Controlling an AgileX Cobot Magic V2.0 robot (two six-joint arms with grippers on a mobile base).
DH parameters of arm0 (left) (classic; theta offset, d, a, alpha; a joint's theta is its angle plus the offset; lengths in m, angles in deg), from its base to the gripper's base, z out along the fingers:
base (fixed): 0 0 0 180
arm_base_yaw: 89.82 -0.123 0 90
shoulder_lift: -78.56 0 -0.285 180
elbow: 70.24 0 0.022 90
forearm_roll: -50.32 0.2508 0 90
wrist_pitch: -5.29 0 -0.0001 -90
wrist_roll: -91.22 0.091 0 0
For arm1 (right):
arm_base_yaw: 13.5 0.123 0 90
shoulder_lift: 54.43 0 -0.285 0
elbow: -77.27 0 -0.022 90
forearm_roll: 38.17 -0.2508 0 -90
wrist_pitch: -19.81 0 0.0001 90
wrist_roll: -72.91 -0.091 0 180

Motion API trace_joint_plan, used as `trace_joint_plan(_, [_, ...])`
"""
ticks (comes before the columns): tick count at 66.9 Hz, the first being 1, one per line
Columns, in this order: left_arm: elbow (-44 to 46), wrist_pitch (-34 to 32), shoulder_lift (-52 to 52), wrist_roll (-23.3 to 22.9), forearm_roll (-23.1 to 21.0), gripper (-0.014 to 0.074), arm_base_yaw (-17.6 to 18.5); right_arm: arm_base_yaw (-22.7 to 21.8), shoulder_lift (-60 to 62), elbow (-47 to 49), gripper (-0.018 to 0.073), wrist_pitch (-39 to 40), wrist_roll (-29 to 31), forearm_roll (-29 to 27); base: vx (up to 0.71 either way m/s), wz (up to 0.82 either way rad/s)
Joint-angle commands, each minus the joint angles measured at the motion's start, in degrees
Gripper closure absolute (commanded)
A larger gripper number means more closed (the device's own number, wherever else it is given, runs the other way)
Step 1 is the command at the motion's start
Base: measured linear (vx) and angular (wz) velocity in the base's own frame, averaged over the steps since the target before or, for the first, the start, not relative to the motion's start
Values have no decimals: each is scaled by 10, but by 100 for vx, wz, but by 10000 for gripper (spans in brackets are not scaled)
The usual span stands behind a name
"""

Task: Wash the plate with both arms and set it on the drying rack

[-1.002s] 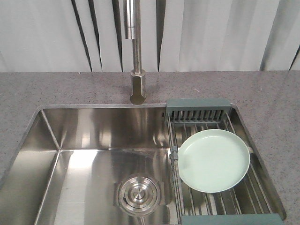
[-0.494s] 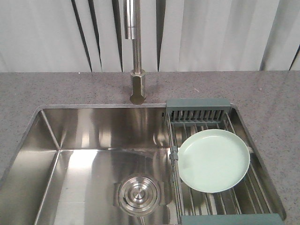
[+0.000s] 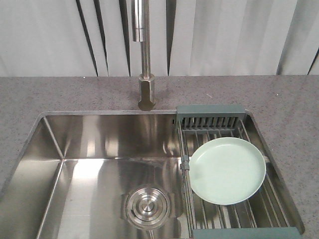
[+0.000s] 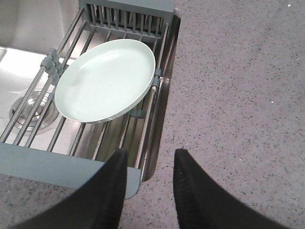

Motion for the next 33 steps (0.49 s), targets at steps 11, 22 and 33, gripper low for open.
trace_joint_plan(11, [15,-45,-8,-5,-3,603,1,-3,80,-83,320,250,0,19,0,0])
trace_joint_plan(22, [15,-45,-8,-5,-3,603,1,-3,135,-214,320,444,1,15,0,0])
trace_joint_plan(33, [15,-45,-8,-5,-3,603,1,-3,186,-328,320,567,1,6,0,0])
